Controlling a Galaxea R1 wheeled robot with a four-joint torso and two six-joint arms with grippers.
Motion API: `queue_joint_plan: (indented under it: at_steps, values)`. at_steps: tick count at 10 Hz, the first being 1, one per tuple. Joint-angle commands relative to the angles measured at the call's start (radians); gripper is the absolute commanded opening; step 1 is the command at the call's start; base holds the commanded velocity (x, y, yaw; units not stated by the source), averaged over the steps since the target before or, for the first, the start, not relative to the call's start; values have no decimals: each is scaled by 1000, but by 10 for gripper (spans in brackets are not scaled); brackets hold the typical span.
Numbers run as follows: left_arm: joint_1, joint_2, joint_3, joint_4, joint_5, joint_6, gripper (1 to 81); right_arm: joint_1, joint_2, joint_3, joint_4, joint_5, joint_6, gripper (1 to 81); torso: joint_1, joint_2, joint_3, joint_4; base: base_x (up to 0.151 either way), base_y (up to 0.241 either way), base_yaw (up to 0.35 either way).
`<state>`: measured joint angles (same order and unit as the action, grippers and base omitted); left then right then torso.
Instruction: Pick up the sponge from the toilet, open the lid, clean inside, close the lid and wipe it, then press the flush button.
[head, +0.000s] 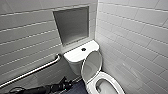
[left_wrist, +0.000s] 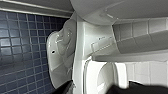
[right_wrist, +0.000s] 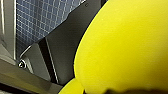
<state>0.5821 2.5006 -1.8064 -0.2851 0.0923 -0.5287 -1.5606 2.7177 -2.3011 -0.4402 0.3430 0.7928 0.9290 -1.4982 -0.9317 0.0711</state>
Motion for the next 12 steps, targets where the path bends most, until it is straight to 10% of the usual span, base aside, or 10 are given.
queue_joint_plan:
  at_steps: [1, 12]
  values:
    - [-179, -31, 15, -14, -3, -36, 811, -25, -3, -9, -23, -42, -3, 10, 0, 0, 0, 0, 0, 0, 0]
    - [-304, 124, -25, 7, 18, -60, 811, -36, 1, 28, -28, -41, -4, 10, 0, 0, 0, 0, 0, 0, 0]
